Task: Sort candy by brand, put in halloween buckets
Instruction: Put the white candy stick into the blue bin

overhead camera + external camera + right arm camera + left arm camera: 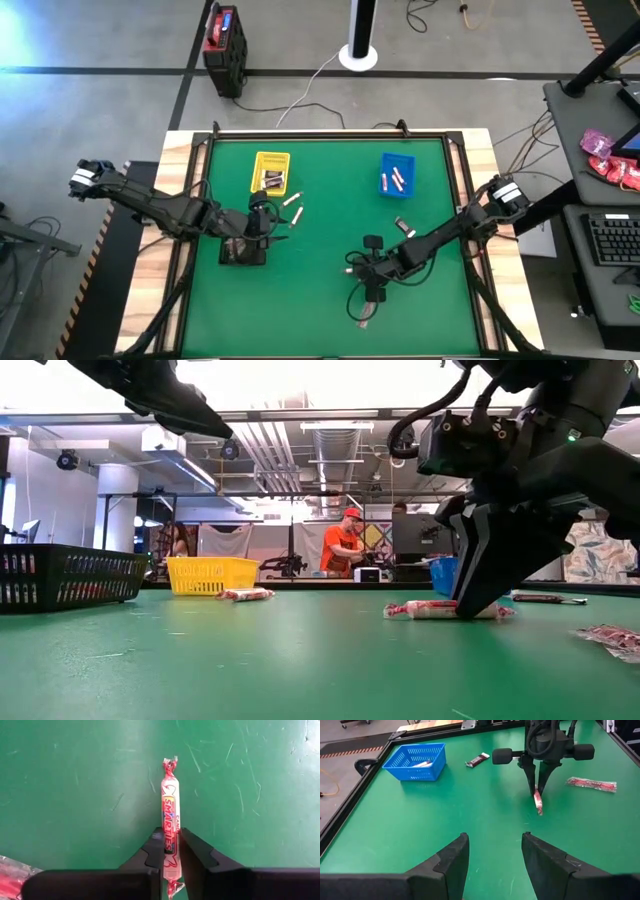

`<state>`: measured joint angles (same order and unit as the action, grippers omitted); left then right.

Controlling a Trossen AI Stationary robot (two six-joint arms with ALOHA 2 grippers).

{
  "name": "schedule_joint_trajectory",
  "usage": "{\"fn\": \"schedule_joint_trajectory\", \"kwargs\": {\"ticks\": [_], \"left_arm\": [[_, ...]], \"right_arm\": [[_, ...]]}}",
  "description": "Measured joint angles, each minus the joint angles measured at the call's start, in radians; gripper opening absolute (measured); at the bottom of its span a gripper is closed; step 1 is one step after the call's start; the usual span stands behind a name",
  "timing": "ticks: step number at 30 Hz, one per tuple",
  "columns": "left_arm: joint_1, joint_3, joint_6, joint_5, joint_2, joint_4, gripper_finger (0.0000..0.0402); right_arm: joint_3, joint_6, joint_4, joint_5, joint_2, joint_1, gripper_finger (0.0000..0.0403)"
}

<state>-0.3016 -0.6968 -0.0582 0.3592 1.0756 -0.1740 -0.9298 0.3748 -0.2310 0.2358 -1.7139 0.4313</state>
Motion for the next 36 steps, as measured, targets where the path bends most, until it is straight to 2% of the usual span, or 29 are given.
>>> {"fn": "schedule_joint_trajectory", "kwargs": {"ticks": [7,12,16,21,26,28,32,36], "left_arm": [[0.0,0.0,0.0,0.001,0.0,0.008,0.0166],[0.0,0.0,0.015,0.002,0.0,0.025,0.0166],[0.0,0.0,0.015,0.002,0.0,0.027,0.0166],[0.0,0.0,0.012,0.002,0.0,0.025,0.0166],[0.0,0.0,0.011,0.002,0.0,0.025,0.0166],[0.0,0.0,0.011,0.002,0.0,0.025,0.0166],[0.0,0.0,0.011,0.002,0.0,0.025,0.0166],[0.0,0.0,0.013,0.002,0.0,0.025,0.0166]], "right_arm": [[-0.061,0.053,-0.069,0.054,0.037,-0.035,0.0034],[-0.185,0.078,-0.288,0.175,0.087,-0.128,0.0034],[-0.297,0.113,-0.488,0.221,0.125,-0.241,0.0034],[-0.392,0.305,-0.741,0.308,0.136,-0.407,0.0034],[-0.394,0.453,-0.974,0.311,0.131,-0.591,0.0034],[-0.364,0.47,-0.999,0.282,0.13,-0.652,0.0034],[-0.304,0.426,-0.907,0.26,0.13,-0.723,0.0035],[-0.279,0.418,-0.861,0.253,0.129,-0.751,0.0062]]}}
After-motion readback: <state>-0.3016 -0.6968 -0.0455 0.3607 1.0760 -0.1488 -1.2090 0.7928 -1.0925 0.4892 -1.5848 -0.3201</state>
